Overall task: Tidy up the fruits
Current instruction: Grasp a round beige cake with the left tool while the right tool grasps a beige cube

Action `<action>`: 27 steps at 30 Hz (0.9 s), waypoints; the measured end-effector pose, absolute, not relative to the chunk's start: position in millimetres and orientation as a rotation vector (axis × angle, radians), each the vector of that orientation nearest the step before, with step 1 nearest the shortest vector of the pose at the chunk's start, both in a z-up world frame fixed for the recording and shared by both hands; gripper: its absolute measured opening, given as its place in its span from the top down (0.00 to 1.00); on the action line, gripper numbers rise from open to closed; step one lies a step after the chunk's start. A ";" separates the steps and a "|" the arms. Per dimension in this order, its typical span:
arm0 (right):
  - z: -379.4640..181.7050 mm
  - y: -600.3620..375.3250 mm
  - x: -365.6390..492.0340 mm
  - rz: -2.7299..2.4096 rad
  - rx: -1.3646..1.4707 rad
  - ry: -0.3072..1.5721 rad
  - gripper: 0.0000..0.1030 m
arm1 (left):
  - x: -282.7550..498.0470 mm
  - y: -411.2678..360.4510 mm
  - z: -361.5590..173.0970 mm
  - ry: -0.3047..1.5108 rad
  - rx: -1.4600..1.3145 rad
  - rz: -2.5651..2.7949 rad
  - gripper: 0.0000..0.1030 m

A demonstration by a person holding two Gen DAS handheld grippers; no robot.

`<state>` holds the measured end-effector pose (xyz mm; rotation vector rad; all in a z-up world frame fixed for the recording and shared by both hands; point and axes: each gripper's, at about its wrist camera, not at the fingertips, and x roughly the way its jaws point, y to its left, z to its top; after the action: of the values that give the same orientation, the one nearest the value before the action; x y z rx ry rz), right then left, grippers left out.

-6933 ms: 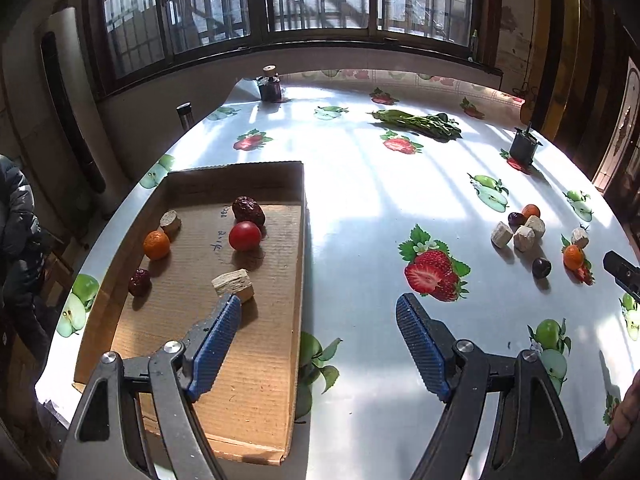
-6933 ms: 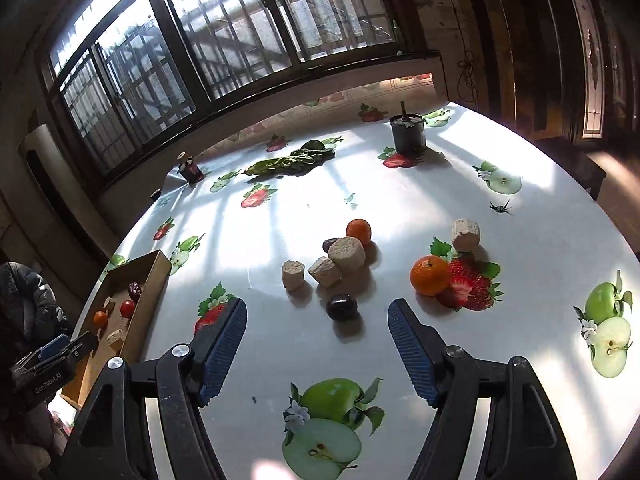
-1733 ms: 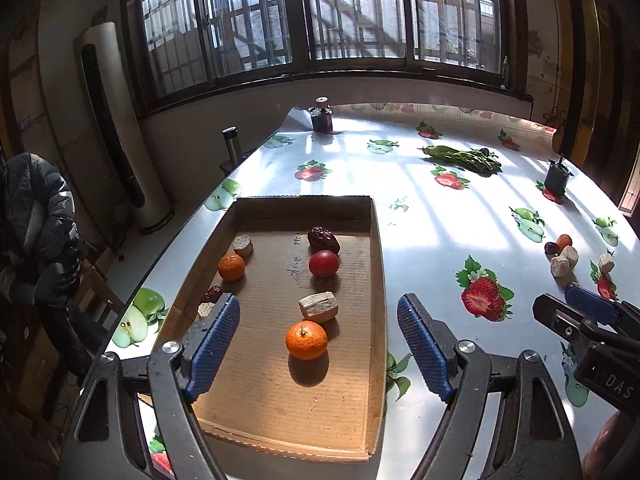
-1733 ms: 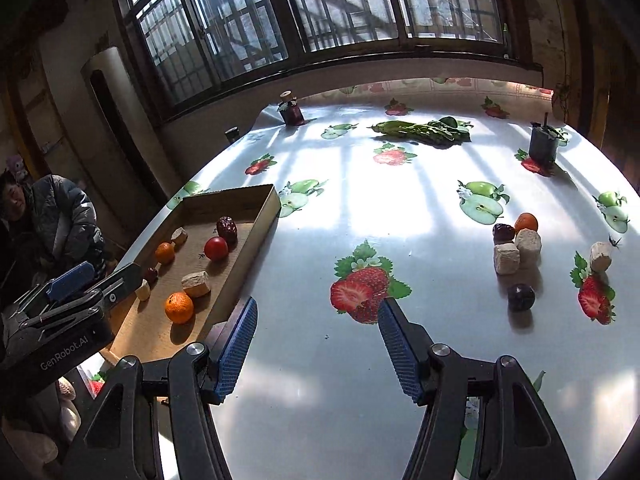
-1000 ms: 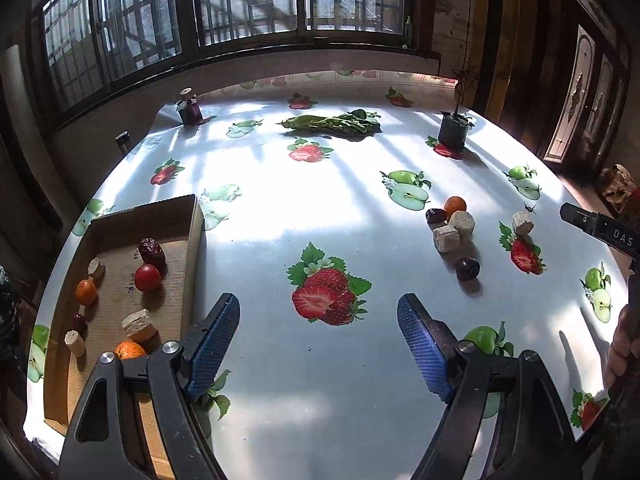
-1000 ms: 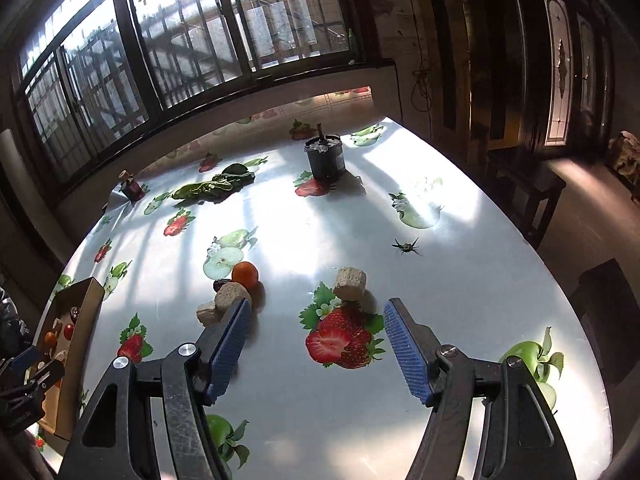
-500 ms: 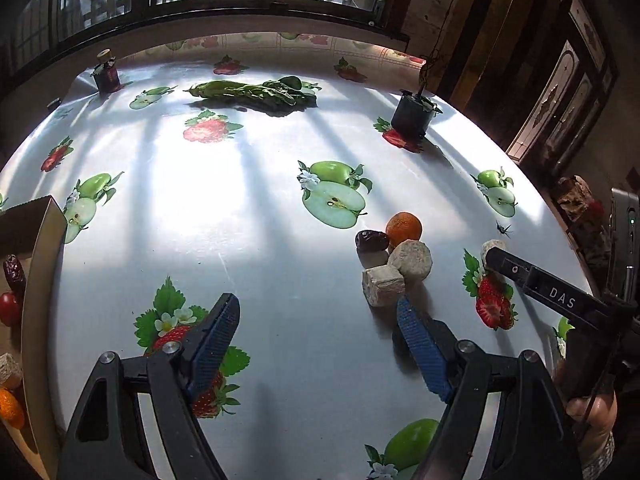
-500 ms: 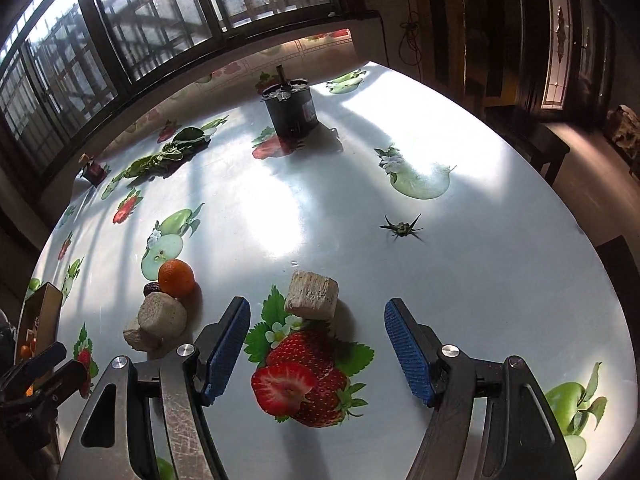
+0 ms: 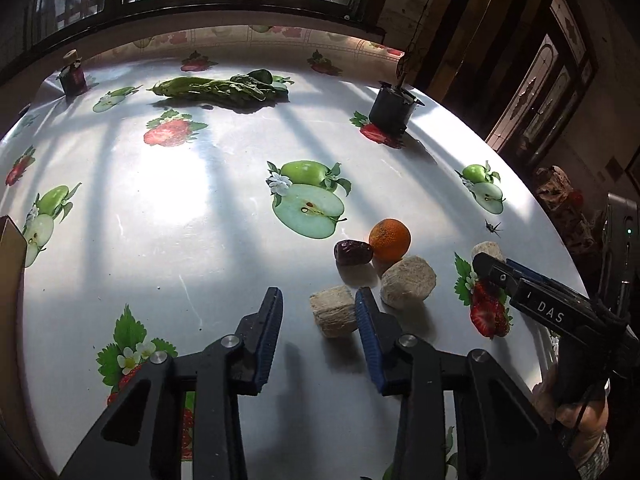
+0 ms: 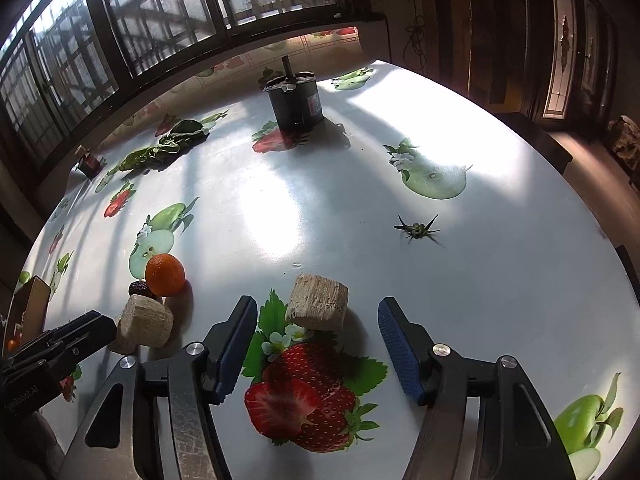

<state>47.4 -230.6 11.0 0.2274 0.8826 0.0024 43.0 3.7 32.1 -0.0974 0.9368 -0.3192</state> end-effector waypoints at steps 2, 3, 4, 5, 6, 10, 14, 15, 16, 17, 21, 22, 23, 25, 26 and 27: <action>10.9 -235.9 44.1 -0.005 0.252 0.880 0.38 | 35.2 7.9 36.3 0.932 -0.078 -0.318 0.65; 11.1 -238.0 42.9 -0.004 0.264 0.878 0.38 | 31.7 8.9 37.1 0.929 -0.070 -0.320 0.65; 11.5 -239.2 42.4 -0.002 0.272 0.875 0.38 | 29.3 8.9 36.5 0.926 -0.055 -0.322 0.64; 11.8 -239.5 42.3 0.000 0.275 0.873 0.38 | 28.2 7.2 35.4 0.922 -0.039 -0.321 0.63; 12.0 -238.9 42.7 0.002 0.272 0.871 0.38 | 28.3 4.3 33.2 0.916 -0.022 -0.323 0.59; 10.2 -233.3 45.2 0.006 0.247 0.877 0.38 | 34.9 -10.2 24.3 0.908 -0.004 -0.344 0.52; 9.0 -227.7 49.2 0.015 0.220 0.879 0.38 | 44.6 -19.2 11.0 0.911 0.022 -0.318 0.50; 8.9 -225.2 50.3 0.019 0.205 0.881 0.38 | 44.5 -18.8 8.8 0.905 0.018 -0.311 0.51; 8.8 -222.5 51.1 0.018 0.189 0.883 0.37 | 42.7 -19.4 9.3 0.894 0.026 -0.304 0.53; 8.6 -220.7 51.3 0.018 0.180 0.884 0.37 | 42.2 -20.2 9.3 0.893 0.042 -0.286 0.57; 8.5 -219.5 50.8 0.024 0.174 0.879 0.52 | 41.6 -13.9 10.7 0.906 0.036 -0.271 0.74; 8.5 -219.6 50.9 0.023 0.175 0.878 0.60 | 40.2 -12.2 11.4 0.912 0.028 -0.271 0.74; 8.5 -220.8 50.5 0.025 0.182 0.876 0.60 | 38.4 -10.5 12.2 0.916 0.019 -0.275 0.74; 8.3 -223.7 49.9 0.027 0.199 0.872 0.67 | 31.9 -7.1 15.8 0.914 0.007 -0.280 0.74; 8.3 -225.2 49.2 0.030 0.209 0.870 0.68 | 27.8 -4.4 19.1 0.910 0.000 -0.281 0.74; 8.9 -226.3 48.0 0.030 0.218 0.865 0.68 | 22.9 -0.6 23.6 0.904 -0.012 -0.284 0.74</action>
<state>48.0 -226.3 8.9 0.2176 0.8655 0.0300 22.9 -0.6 23.6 -0.0124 0.9041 -0.2841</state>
